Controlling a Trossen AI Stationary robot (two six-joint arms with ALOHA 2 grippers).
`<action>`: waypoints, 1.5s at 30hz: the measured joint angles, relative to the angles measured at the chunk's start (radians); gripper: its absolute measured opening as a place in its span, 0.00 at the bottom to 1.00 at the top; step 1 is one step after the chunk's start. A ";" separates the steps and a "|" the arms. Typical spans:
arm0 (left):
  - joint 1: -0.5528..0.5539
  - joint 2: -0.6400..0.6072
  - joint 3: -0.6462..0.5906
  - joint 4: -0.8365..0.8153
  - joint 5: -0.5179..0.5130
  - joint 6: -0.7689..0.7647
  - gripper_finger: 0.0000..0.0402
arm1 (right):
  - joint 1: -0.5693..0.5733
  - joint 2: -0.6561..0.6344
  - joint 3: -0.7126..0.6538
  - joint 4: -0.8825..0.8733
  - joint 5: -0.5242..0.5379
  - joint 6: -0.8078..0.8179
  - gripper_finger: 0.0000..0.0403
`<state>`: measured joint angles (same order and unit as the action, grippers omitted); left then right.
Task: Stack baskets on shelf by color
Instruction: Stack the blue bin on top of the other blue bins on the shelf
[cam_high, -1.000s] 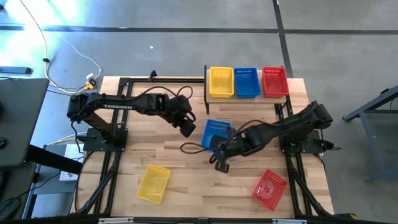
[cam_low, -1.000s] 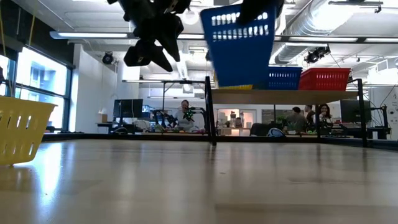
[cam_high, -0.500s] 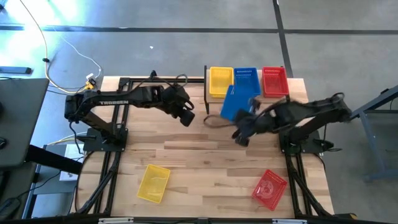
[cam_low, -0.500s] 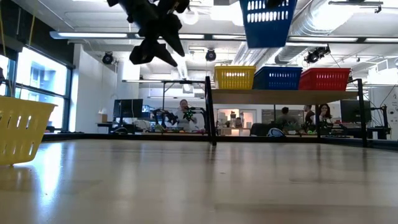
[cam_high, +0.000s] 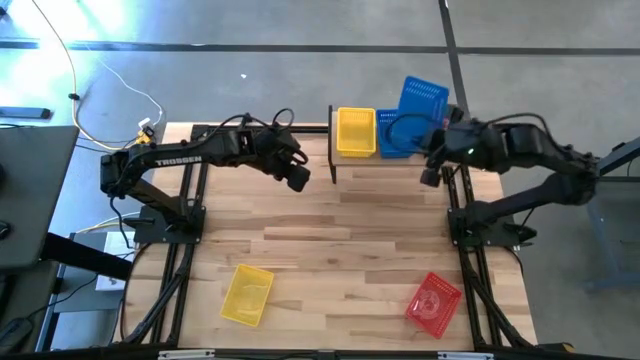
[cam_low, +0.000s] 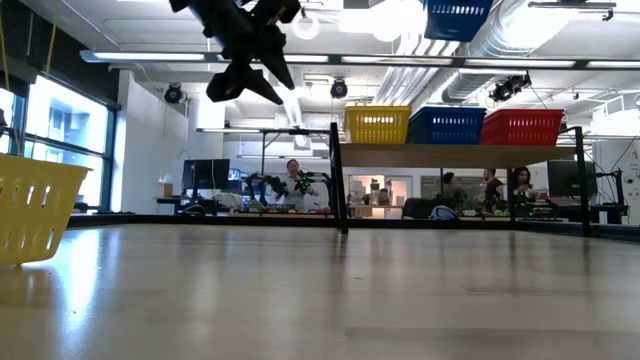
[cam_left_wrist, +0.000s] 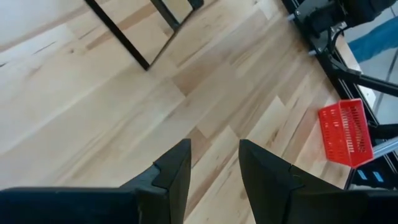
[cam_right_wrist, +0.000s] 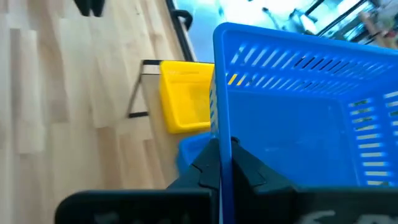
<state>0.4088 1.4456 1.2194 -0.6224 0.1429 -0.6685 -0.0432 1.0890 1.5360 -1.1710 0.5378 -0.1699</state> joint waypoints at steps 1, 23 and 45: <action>0.003 0.000 0.000 0.000 0.000 0.000 0.31 | -0.021 -0.012 0.000 0.003 -0.018 -0.032 0.00; 0.026 0.001 0.000 0.000 0.001 -0.009 0.31 | -0.507 -0.082 -0.286 0.227 -0.584 -0.540 0.00; 0.029 0.002 0.000 0.000 0.000 -0.007 0.31 | -0.692 0.029 -0.337 0.226 -0.774 -0.621 0.00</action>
<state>0.4381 1.4471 1.2194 -0.6224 0.1425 -0.6755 -0.7354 1.1178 1.1992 -0.9451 -0.2362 -0.7906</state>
